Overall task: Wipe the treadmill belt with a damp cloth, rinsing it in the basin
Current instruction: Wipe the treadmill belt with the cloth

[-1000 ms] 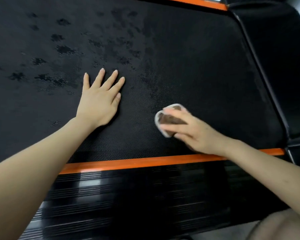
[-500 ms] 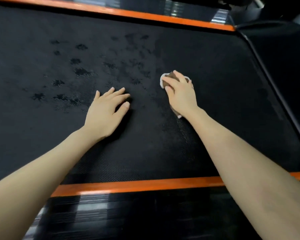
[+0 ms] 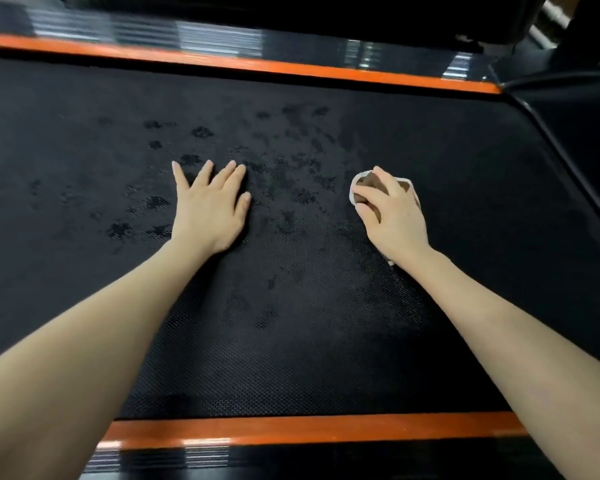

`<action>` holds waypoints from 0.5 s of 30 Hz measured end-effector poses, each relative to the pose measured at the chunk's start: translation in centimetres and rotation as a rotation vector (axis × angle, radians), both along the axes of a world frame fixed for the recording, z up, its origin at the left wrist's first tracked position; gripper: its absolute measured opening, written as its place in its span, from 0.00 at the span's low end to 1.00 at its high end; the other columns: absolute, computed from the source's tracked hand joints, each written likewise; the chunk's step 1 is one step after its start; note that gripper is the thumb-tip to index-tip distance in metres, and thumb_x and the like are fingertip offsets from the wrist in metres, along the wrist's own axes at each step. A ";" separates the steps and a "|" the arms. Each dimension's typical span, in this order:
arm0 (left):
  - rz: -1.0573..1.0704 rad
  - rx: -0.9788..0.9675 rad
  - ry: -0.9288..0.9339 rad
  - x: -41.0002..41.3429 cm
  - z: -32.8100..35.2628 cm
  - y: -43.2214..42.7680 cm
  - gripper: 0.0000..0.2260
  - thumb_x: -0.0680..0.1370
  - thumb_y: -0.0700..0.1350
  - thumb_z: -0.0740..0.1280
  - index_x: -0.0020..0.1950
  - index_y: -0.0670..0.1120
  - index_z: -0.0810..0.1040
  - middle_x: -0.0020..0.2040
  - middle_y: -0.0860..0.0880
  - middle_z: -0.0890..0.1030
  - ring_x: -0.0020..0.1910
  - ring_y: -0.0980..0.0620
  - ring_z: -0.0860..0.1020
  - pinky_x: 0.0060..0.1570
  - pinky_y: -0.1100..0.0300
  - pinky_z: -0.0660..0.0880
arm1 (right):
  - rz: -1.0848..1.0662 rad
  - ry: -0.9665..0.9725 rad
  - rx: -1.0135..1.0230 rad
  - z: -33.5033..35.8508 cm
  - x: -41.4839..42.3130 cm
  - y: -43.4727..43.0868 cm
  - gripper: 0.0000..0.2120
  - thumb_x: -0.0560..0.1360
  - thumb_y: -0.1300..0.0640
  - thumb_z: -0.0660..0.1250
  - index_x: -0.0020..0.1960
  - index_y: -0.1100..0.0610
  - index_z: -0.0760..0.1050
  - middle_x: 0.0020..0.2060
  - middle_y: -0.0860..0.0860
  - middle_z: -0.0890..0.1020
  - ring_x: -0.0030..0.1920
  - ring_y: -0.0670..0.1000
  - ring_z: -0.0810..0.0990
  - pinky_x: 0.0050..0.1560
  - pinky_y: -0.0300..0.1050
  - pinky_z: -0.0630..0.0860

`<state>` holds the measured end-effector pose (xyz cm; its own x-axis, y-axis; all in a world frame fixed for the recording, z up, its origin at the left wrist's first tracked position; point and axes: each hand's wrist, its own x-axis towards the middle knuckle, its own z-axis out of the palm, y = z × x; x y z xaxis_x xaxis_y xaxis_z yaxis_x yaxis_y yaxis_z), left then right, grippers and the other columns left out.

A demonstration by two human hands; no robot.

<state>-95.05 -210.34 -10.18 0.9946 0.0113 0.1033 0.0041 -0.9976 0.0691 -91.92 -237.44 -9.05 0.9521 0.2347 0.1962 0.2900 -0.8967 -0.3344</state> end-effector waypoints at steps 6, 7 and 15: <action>-0.004 -0.018 -0.018 0.1 -0.2 0.3 0.26 0.80 0.53 0.46 0.73 0.44 0.64 0.74 0.47 0.66 0.73 0.40 0.60 0.68 0.31 0.44 | 0.738 0.050 0.013 0.0 -5.5 5.6 0.16 0.75 0.53 0.57 0.55 0.51 0.81 0.67 0.55 0.73 0.62 0.60 0.72 0.65 0.56 0.67; -0.004 -0.019 -0.016 0.0 -0.2 0.4 0.26 0.79 0.54 0.45 0.73 0.44 0.65 0.73 0.48 0.66 0.73 0.41 0.61 0.68 0.31 0.44 | 0.765 0.059 0.013 0.2 -4.7 5.6 0.16 0.76 0.53 0.57 0.57 0.51 0.81 0.67 0.55 0.73 0.63 0.60 0.72 0.64 0.55 0.67; -0.001 -0.026 -0.003 0.2 -0.4 0.4 0.28 0.78 0.54 0.44 0.72 0.44 0.67 0.72 0.48 0.68 0.72 0.41 0.62 0.69 0.31 0.46 | 0.033 0.028 -0.042 0.1 9.5 6.3 0.14 0.80 0.54 0.57 0.60 0.45 0.78 0.73 0.50 0.64 0.69 0.60 0.63 0.70 0.55 0.57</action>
